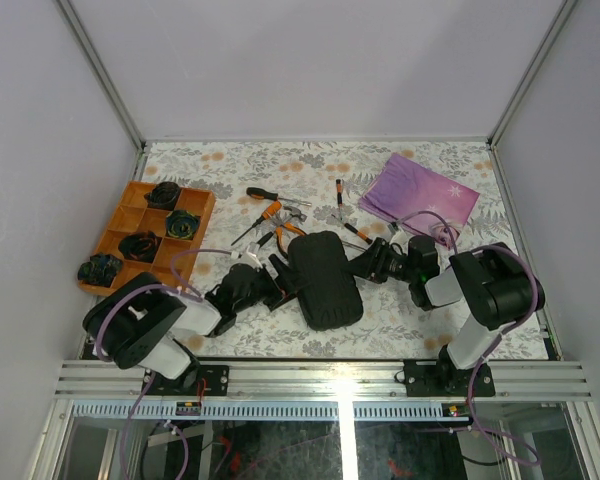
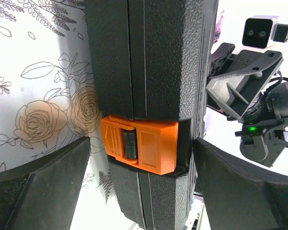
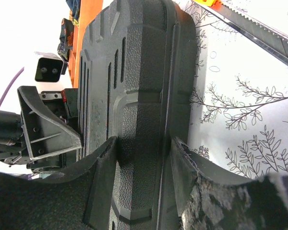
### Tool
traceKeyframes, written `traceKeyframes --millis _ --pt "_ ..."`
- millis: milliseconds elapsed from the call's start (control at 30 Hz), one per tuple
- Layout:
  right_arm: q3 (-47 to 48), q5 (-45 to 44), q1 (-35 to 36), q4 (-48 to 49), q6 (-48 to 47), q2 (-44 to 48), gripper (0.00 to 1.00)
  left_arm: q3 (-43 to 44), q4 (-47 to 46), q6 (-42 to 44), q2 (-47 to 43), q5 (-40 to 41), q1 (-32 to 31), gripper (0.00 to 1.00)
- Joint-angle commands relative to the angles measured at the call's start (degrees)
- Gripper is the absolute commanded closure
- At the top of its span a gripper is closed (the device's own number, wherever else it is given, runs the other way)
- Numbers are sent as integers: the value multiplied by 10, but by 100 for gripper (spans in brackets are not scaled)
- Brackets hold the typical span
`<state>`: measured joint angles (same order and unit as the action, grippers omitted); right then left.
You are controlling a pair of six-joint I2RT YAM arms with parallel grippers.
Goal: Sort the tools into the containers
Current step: Open the storage box at the center of the board.
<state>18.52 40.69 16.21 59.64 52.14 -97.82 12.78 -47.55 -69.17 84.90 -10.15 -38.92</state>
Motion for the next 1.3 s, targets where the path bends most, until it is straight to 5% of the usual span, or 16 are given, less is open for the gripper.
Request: traceKeyframes --millis 0,267,667,1267 --pt "-33 -37 -7 -100 -23 -44 58 -14 -119 -30 38 -15 5 15" --pt "-35 -34 -8 -96 -24 -47 59 -12 -151 -32 67 -9 6 28" --pt "-25 -44 -8 -125 -40 -39 59 36 114 49 -38 56 5 40" --pt "-1 -66 -8 -203 -80 -14 59 99 315 97 -59 102 -5 43"
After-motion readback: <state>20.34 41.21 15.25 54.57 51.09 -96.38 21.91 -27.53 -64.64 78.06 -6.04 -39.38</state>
